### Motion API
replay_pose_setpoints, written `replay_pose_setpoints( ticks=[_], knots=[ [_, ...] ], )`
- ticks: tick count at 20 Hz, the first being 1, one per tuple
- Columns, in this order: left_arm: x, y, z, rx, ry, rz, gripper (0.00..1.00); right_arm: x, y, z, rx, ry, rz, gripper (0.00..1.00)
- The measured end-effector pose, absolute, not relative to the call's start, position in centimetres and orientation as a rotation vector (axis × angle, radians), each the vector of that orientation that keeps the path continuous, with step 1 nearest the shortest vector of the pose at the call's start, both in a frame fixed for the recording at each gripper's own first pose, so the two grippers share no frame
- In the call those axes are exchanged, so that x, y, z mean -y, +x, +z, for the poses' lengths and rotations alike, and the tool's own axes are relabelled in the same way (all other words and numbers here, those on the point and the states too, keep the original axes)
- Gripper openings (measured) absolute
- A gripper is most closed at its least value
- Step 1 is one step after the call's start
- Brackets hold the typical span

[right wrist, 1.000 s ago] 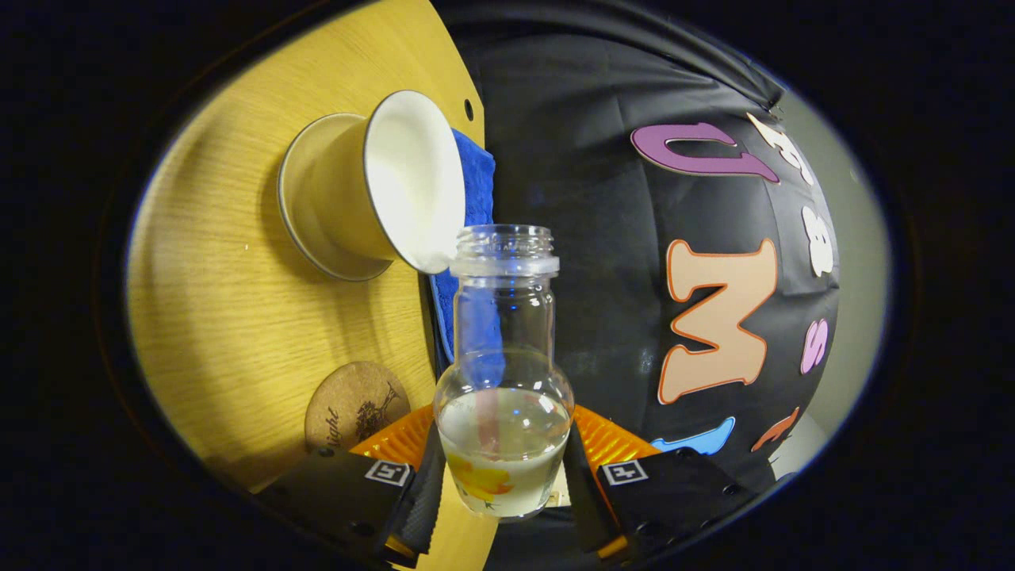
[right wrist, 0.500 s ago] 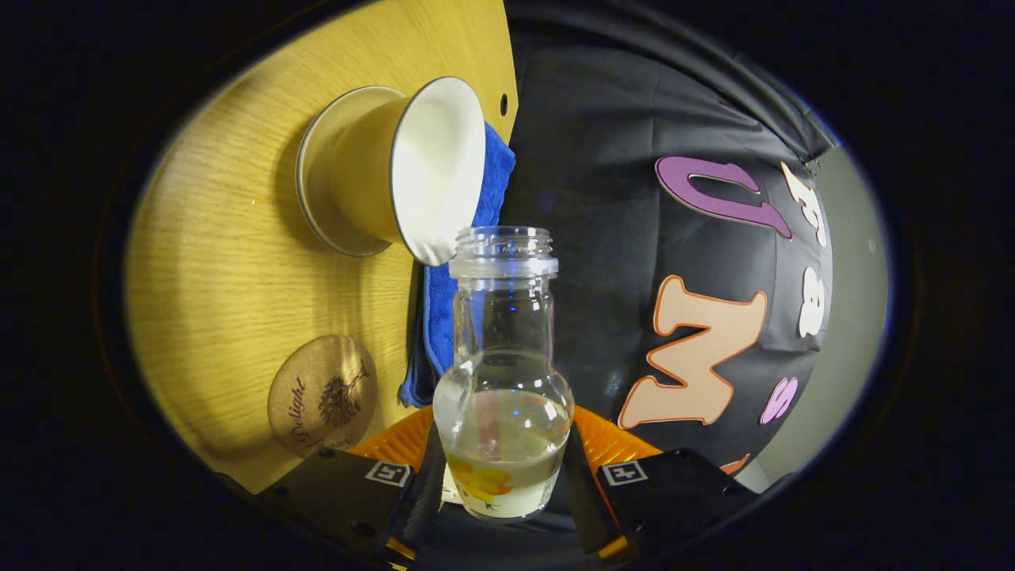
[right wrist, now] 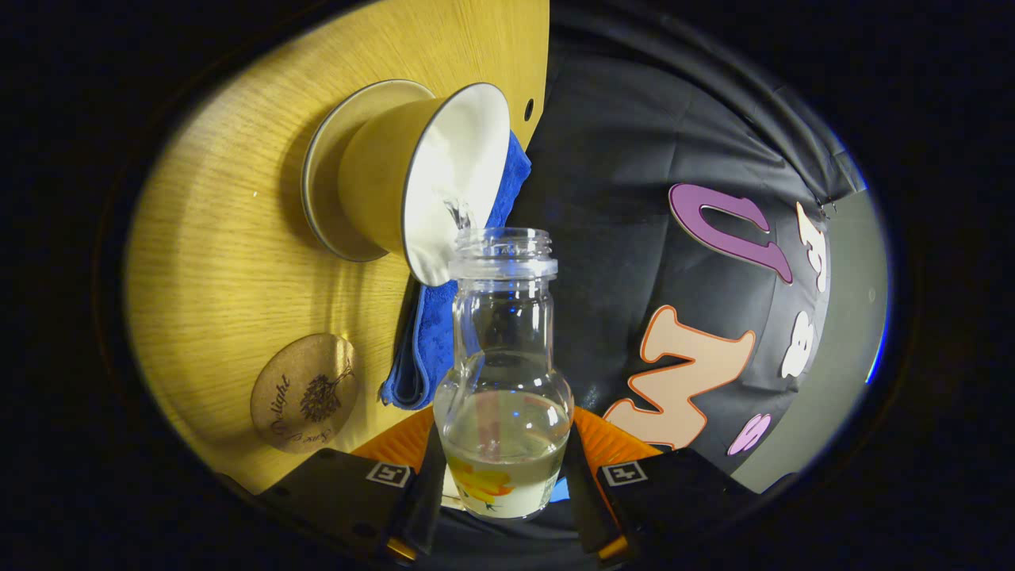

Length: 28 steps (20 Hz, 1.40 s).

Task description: Open the teacup lid with one hand, grasp the water bottle and pour water into the teacup with the other hand; after pouring, place the water bottle on the coaster and then close the teacup lid.

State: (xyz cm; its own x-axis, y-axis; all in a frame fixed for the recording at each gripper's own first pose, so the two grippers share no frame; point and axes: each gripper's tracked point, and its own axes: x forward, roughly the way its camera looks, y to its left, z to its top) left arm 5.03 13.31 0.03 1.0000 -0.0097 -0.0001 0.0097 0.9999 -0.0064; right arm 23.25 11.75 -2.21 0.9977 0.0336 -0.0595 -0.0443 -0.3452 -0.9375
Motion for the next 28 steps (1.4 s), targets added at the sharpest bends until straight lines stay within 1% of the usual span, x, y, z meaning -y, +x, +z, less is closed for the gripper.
replay_pose_setpoints(
  ticks=[8,16,21,22,23,28],
  knots=[
    [-13.4,5.0,0.0,0.0,-0.006,-0.01,0.18,-13.0,23.3,-1.3,0.038,-2.041,0.074,0.71],
    [-13.4,5.0,-0.1,-0.001,-0.006,-0.012,0.18,-14.3,23.4,-0.6,0.086,-2.122,0.064,0.72],
    [-13.4,5.0,0.0,-0.001,-0.006,-0.014,0.18,-14.5,23.2,-0.6,0.087,-2.144,0.069,0.71],
    [-13.3,5.0,-0.1,-0.001,-0.006,-0.015,0.15,-14.5,23.3,-0.6,0.09,-2.147,0.07,0.71],
    [-13.4,5.0,-0.1,0.0,-0.006,-0.015,0.18,-14.5,23.3,-0.5,0.089,-2.147,0.069,0.71],
    [-13.4,5.0,0.0,0.0,-0.006,-0.015,0.18,-14.2,23.4,-0.7,0.063,-2.106,0.076,0.7]
  ],
)
